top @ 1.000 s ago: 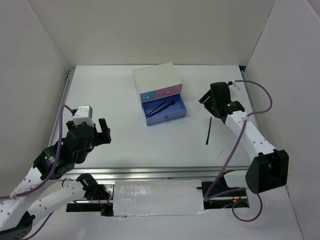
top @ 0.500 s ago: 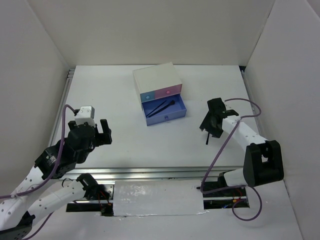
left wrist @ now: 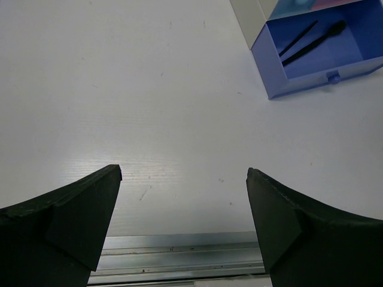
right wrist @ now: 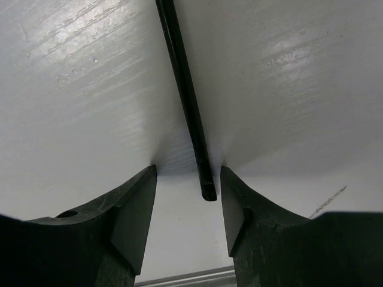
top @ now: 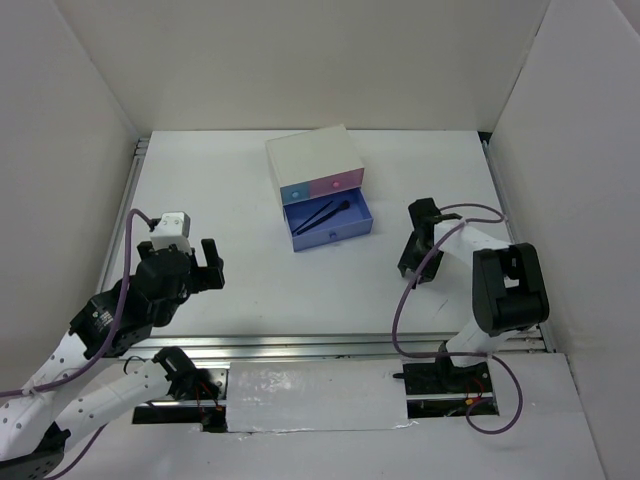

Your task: Organize the makeup

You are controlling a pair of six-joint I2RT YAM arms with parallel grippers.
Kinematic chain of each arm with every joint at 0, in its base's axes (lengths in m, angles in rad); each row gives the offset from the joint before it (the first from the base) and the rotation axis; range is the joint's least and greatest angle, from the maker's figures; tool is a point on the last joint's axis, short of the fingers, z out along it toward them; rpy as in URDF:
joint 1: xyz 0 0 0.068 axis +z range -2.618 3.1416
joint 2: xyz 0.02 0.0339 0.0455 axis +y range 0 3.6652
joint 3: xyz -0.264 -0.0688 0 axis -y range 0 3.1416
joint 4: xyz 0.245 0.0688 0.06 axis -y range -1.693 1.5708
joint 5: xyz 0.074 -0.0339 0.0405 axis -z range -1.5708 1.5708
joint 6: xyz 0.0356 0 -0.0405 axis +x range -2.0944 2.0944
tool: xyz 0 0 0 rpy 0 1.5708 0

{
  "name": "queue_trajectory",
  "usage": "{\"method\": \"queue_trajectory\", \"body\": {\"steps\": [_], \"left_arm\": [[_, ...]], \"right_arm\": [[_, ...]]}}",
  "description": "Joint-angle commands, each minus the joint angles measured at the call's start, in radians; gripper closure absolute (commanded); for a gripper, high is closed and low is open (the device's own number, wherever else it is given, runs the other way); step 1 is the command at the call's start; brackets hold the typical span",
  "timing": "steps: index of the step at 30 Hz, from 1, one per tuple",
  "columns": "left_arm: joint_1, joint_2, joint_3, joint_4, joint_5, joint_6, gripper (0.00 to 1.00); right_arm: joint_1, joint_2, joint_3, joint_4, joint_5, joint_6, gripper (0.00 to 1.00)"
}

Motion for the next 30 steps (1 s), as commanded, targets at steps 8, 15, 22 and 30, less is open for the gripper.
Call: {"method": "queue_trajectory", "body": {"steps": [8, 15, 22, 30], "left_arm": [[-0.008, -0.034, 0.000, 0.037, -0.004, 0.014, 0.00], [-0.010, -0.034, 0.000, 0.040, 0.002, 0.020, 0.01], [-0.010, -0.033, 0.000, 0.040, 0.002, 0.019, 0.01], [-0.011, -0.025, 0.000, 0.035, -0.010, 0.011, 0.00]], "right_arm": [[-0.090, 0.124, 0.109, -0.076, -0.149, -0.122, 0.70], [-0.101, 0.153, 0.136, -0.091, -0.184, -0.172, 0.96], [-0.087, 0.089, 0.124, -0.069, -0.178, -0.161, 1.00], [-0.070, -0.158, 0.112, -0.050, -0.221, -0.090, 1.00]]}}
